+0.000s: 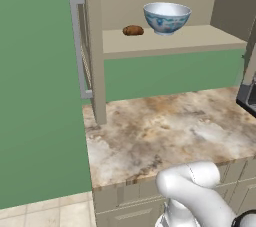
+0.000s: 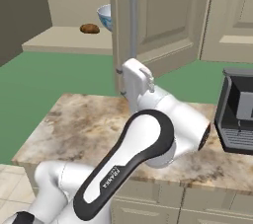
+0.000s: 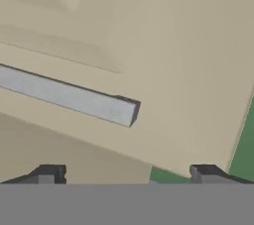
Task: Pick the mug and place it in the sink. Pick the bowl and place it in the open cabinet and then close the cabinet.
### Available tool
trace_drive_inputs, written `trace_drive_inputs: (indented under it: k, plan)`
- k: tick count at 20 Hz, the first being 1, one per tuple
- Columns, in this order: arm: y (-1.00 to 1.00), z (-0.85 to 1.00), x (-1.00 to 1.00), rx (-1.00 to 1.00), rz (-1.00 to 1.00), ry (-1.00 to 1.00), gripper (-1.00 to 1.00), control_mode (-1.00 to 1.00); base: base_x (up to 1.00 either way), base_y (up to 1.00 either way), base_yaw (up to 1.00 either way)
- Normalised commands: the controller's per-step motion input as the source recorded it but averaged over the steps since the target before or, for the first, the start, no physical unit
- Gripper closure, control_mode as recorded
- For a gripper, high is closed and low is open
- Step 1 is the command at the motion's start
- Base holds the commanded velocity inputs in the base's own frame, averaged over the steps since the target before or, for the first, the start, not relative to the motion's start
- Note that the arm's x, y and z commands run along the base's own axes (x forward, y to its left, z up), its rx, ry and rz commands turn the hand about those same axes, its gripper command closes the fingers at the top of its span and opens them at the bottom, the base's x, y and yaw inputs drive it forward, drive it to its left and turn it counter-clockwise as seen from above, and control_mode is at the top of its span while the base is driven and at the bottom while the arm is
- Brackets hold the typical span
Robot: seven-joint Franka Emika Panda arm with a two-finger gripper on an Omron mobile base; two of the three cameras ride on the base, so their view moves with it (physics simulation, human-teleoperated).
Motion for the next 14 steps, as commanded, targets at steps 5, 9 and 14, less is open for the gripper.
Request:
trace_drive_inputs:
  k: [5, 9, 14]
  plan:
    - [0.80, 0.00, 0.31, -0.09, -0.01, -0.22, -1.00, -1.00, 0.00, 0.00, 0.00]
    - [0.62, 0.00, 0.62, -0.13, -0.04, -0.20, -1.00, -1.00, 0.00, 0.00, 0.00]
    - [0.16, 0.12, 0.85, -0.15, -0.11, -0.24, -1.00, -1.00, 0.00, 0.00, 0.00]
